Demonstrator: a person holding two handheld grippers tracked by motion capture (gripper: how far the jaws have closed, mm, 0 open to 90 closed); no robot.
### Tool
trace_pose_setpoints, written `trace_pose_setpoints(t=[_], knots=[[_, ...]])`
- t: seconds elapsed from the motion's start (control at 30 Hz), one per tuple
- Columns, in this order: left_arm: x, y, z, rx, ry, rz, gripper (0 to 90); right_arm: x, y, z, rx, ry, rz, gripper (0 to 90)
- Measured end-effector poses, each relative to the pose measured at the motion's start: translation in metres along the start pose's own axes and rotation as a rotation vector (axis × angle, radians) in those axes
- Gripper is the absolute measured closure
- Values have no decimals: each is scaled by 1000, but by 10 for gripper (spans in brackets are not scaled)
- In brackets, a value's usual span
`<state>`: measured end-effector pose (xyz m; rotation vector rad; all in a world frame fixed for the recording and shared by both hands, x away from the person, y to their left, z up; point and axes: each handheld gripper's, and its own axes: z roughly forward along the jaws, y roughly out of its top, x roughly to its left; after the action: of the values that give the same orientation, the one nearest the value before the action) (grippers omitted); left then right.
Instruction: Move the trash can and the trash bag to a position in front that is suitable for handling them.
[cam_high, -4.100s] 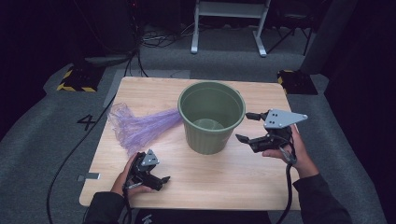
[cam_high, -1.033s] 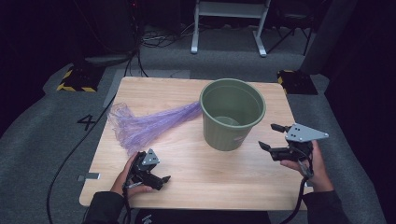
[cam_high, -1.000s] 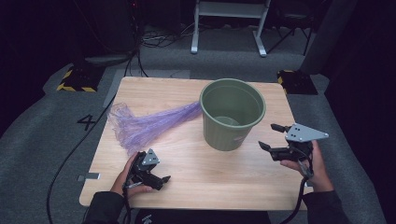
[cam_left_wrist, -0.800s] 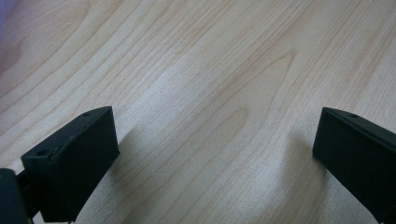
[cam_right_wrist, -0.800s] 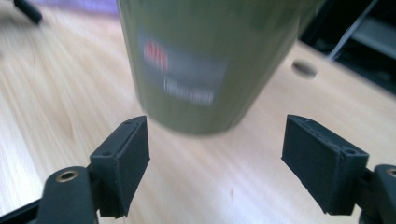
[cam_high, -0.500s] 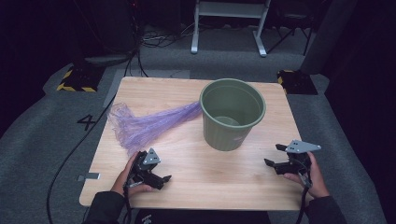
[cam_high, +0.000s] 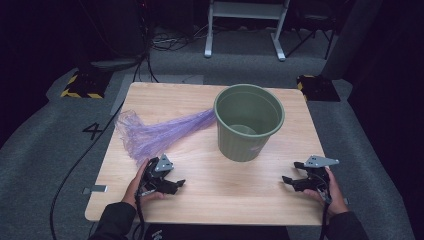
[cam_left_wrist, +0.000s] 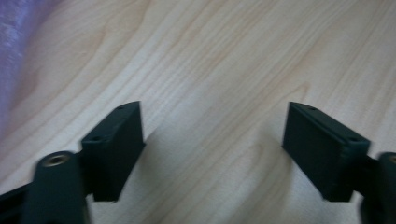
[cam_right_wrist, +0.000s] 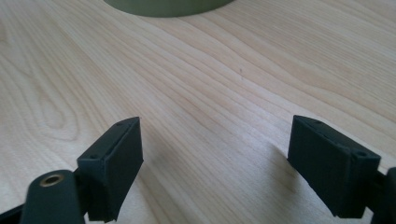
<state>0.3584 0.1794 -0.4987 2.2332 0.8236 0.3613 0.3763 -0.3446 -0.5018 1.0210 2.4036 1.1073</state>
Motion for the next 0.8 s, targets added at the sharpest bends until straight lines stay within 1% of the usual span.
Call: trace_pose_setpoints(t=[0.03,0.1,0.17,0.23,0.27,0.3,0.33,0.37,0.4,0.47,0.5,0.6,0.63,0.7,0.73,0.77,0.8], knots=[[1,3,1,-2,-6,-1,180,1,1,1,0,-9,-6,178],[1,8,0,-17,12,8,168,2,1,3,19,-18,-15,169],[1,14,-2,-35,29,24,171,2,2,4,18,-18,-18,170],[1,20,-4,-59,45,29,187,2,2,4,18,-20,-16,169],[1,20,-4,-59,45,29,189,2,2,4,18,-20,-16,169],[2,28,-5,-90,58,29,188,3,2,4,19,-22,-14,169],[2,28,-5,-90,58,29,187,3,2,4,19,-22,-14,169],[4,34,-5,-100,68,27,187,3,2,4,19,-24,-13,168],[6,38,-5,-109,63,17,182,3,2,4,20,-23,-12,167],[7,40,-4,-114,62,11,164,3,2,4,20,-24,-11,168],[11,46,-2,-101,87,9,164,3,2,4,20,-23,-12,167],[15,51,2,-98,115,18,165,3,2,4,20,-23,-11,167],[15,51,2,-98,115,18,164,3,2,5,20,-22,-11,167],[20,54,4,-99,126,18,164,3,2,5,20,-23,-11,167],[24,56,5,-113,136,11,167,3,2,5,20,-23,-11,167],[26,58,5,-116,148,8,168,3,2,5,20,-23,-11,167],[28,60,6,-115,144,2,167,3,2,5,20,-23,-11,167]])
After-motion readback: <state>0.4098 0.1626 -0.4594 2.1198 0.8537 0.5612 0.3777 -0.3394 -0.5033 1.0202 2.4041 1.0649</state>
